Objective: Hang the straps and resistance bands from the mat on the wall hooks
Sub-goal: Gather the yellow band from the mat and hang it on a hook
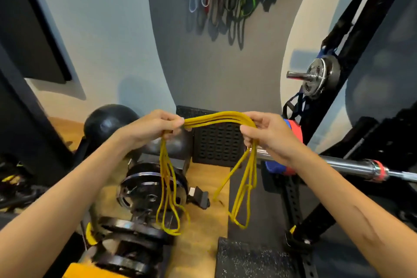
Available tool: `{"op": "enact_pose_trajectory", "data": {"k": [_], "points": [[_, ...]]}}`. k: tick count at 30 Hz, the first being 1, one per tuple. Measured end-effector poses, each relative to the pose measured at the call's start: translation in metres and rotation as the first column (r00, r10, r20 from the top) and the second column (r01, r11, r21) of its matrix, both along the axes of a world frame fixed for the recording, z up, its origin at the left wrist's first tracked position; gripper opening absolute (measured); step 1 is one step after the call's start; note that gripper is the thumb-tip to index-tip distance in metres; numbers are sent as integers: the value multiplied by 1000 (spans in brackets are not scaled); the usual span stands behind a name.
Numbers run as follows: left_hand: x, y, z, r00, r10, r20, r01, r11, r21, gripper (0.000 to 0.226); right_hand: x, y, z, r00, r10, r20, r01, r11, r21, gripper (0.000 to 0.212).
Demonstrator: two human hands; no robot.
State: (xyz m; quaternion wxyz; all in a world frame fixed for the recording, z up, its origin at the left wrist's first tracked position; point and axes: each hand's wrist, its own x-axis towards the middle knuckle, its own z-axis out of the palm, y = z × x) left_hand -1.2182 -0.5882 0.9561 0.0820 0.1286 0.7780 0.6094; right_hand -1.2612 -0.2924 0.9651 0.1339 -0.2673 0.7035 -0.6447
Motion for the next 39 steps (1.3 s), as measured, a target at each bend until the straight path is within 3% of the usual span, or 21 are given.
{"op": "enact_pose_trajectory", "data": {"k": [2,5,8,9,17,23,27,31,34,39], "points": [[-27,-9,5,999,12,49,-17,993,118,53,-21,-11,7,999,-40,-2,40,999,-29,23],[-60,-15,12,994,-23,102,-4,967,256,38,-47,-20,13,995,-87,56,92,991,-93,23],[-91,-11,22,999,-2,33,-8,948,319,28,-78,-22,20,994,-104,22,105,994,-41,21],[-101,-8,25,999,27,18,-32,944,330,19,-90,-22,22,994,-109,-9,109,994,4,20],[-206,25,45,959,247,-141,-215,954,207,25,-179,-15,37,987,-67,-149,103,963,249,16],[-266,46,72,972,235,-10,-219,917,335,25,-225,4,61,981,-62,-186,127,924,361,26],[-299,46,97,977,211,-22,-191,922,338,26,-260,11,78,992,-95,-87,112,967,227,36],[-339,51,103,980,190,-67,-166,951,259,26,-293,9,71,976,-155,-154,191,948,255,34],[-374,46,103,986,144,-83,-118,960,255,23,-318,3,58,975,-196,-102,213,955,208,35],[-438,28,91,995,17,-93,2,980,199,17,-343,-22,31,976,-127,175,118,991,59,36]]}}
